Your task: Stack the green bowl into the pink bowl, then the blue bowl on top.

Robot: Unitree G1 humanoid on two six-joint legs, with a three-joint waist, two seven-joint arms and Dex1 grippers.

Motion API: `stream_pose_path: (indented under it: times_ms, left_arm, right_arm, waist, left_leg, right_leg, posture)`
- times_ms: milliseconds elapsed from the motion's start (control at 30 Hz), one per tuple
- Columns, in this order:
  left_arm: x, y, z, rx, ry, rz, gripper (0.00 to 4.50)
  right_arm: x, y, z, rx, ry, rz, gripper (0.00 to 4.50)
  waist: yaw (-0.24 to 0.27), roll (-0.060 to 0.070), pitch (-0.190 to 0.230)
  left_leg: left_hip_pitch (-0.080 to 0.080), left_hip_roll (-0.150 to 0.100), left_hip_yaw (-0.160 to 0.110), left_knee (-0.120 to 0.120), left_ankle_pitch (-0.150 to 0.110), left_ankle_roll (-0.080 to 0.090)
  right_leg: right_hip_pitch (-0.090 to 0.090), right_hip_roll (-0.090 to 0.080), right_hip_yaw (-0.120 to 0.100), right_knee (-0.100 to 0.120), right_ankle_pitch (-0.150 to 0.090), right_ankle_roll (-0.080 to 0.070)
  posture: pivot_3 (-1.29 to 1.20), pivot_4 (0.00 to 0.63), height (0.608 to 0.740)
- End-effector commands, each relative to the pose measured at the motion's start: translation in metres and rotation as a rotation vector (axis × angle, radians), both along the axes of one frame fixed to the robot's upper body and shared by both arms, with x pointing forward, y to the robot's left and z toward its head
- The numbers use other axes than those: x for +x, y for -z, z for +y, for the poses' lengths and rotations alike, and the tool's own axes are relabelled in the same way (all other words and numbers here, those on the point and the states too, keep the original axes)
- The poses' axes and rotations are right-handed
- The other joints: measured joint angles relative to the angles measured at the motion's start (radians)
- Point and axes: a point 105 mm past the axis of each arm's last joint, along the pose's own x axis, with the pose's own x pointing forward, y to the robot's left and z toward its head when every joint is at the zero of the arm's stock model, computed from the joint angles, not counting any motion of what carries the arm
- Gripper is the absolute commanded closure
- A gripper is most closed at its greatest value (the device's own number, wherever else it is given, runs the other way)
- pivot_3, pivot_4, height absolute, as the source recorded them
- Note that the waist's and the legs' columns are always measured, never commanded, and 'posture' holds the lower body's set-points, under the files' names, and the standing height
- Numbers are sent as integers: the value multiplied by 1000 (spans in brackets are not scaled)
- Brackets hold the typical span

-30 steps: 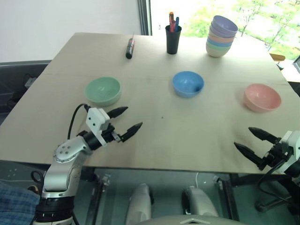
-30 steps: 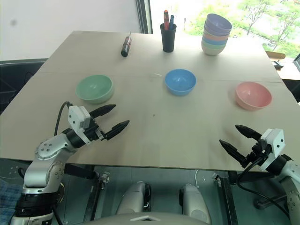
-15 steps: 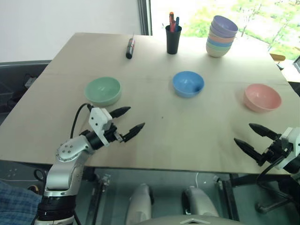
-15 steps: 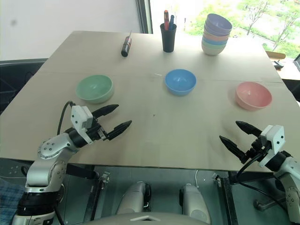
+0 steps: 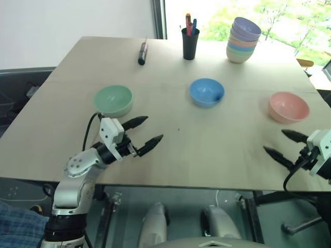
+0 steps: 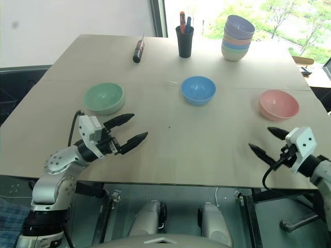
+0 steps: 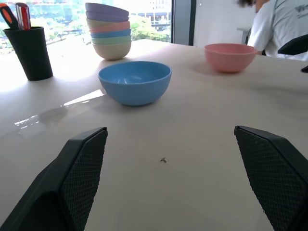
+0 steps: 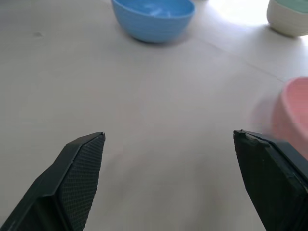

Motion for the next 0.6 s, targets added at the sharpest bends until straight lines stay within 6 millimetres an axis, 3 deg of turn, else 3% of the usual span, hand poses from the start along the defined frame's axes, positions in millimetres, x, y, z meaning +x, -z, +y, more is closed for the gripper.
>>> stream_pose_path:
  times_ms: [33,367,600]
  left_arm:
    - [-1,-24,-11,-119,50,-77,37]
    - [-4,-31,-29,-159,151,-144,37]
    - [-6,-26,-33,-138,177,-157,37]
  right_arm:
    - [18,-10,-11,-156,51,-21,0]
    - [62,-22,-33,-371,185,8,0]
    - [84,-9,-42,-428,199,102,0]
  waist:
    - [0,0,0]
    - [0,0,0]
    - [-1,0,0]
  left_leg:
    - [0,0,0,0,0,0]
    - [0,0,0,0,0,0]
    - [0,0,1,0,0,0]
  right_leg:
    - [0,0,0,0,0,0]
    - [0,0,1,-1,0,0]
    - [0,0,1,-1,0,0]
  posture:
    - [0,150,740]
    - [0,150,740]
    - [0,150,740]
